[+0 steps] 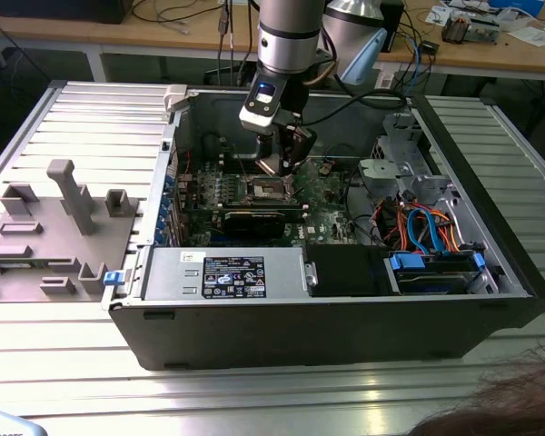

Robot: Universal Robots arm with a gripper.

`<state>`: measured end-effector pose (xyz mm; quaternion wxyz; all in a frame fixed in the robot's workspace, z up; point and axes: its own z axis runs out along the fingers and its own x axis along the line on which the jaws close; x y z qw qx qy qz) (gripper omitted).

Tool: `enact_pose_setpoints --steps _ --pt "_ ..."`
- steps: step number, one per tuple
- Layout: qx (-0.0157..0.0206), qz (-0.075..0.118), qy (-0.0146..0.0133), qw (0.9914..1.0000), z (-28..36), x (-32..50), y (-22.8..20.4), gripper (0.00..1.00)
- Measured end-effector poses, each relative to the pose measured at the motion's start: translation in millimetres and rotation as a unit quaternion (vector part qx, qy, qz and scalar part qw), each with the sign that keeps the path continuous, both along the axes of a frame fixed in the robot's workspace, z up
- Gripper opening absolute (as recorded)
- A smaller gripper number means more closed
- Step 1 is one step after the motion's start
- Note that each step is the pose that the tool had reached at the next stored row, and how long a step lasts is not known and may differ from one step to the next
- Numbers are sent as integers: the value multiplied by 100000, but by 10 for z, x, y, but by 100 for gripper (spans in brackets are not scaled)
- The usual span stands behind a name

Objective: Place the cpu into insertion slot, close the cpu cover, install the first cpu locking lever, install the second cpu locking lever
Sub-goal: 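Place the cpu into insertion slot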

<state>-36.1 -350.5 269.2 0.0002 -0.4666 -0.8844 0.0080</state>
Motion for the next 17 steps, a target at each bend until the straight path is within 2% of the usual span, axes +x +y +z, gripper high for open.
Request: enact_pose_setpoints --steps 17 --pt "-14 -1004 -1 99995 -8 0 0 55"
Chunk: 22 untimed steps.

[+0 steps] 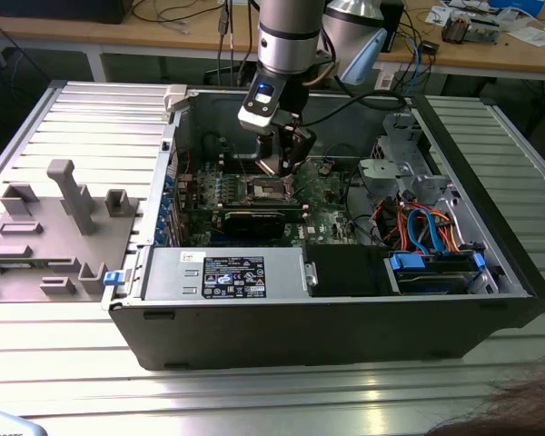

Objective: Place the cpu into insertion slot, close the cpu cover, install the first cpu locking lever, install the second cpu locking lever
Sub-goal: 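Place the cpu into insertion slot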

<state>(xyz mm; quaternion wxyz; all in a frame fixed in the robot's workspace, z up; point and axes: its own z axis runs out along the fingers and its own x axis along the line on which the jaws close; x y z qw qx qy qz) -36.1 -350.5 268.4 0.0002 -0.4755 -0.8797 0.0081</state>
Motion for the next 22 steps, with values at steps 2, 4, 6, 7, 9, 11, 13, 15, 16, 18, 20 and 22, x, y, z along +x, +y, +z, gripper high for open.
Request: enact_pose_setpoints --steps 2,4,6,7,9,11,13,15,16,18,20,22 --pt "-1 -90 1 100000 -1 0 0 55" --pt "-2 -243 1 100000 -2 0 0 55" --pt "0 -332 -1 99999 -3 0 0 55" --pt "-2 -396 1 99999 -4 0 0 55" --pt "-3 -464 -1 99999 -5 0 0 55" --pt "-3 -582 1 99998 -6 0 0 55" --pt "-4 -667 1 99998 -7 0 0 55" --pt "-6 -763 -2 99997 -8 0 0 55" --pt "-4 -787 1 99997 -9 0 0 55" --pt "-5 -852 -2 99996 -10 0 0 55" --pt "-9 -905 1 99996 -11 0 0 55" --pt "-11 -954 2 99995 -12 0 0 55"
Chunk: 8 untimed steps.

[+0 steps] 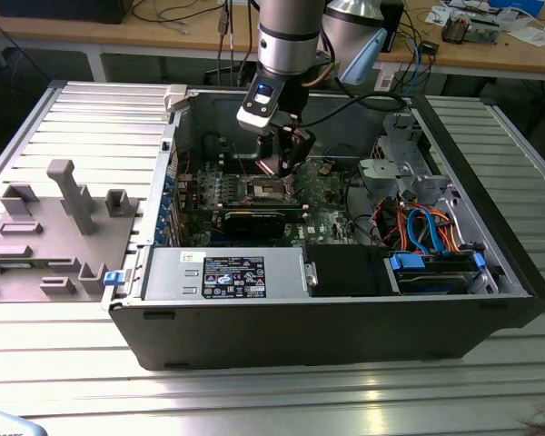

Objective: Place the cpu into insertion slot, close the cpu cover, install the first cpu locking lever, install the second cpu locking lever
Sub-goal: 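Place the cpu into insertion slot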

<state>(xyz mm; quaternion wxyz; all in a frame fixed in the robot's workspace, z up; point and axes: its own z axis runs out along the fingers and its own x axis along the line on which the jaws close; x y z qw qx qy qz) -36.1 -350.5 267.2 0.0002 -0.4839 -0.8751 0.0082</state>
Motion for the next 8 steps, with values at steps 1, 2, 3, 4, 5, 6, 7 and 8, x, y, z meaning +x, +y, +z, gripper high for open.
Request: enact_pose_setpoints --steps 1,2,3,4,5,6,7,8 --pt "2 -25 -2 100000 -1 0 0 55" --pt "0 -64 -3 100000 -1 0 0 55" --pt "2 -98 -4 100000 -2 0 0 55" --pt "1 -127 -2 100000 -2 0 0 55" --pt "0 -145 -2 100000 -2 0 0 55" --pt "-7 -168 -1 100000 -2 0 0 55" --pt "-11 -188 0 100000 -3 0 0 55" --pt "-18 -209 0 100000 -3 0 0 55"
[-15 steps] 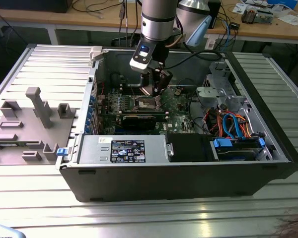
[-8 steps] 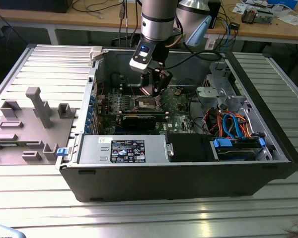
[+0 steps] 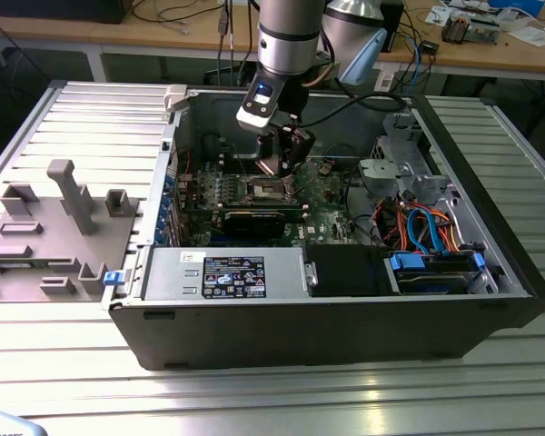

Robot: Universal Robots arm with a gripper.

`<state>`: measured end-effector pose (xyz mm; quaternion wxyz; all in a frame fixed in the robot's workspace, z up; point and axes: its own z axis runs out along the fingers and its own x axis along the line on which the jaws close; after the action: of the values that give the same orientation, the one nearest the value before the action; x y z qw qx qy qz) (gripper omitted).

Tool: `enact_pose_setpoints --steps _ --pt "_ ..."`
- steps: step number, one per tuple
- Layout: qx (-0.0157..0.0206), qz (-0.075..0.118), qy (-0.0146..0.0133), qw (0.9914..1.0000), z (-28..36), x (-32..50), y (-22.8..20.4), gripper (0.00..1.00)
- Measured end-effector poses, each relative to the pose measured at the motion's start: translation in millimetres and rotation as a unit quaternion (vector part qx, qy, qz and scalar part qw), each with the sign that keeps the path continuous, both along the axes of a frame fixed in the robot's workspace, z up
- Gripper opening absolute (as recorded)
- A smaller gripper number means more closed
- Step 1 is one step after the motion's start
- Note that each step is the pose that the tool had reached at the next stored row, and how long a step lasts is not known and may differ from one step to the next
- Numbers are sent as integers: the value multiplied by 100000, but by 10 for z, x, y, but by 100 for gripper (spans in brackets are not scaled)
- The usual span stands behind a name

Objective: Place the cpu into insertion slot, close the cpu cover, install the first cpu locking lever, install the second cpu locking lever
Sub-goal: 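Place the cpu into insertion slot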

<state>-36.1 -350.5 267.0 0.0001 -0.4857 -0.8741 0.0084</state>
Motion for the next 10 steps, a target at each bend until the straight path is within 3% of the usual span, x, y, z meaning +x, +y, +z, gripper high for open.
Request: enact_pose_setpoints --steps 10 --pt "-16 -387 -2 99999 -14 0 0 55"
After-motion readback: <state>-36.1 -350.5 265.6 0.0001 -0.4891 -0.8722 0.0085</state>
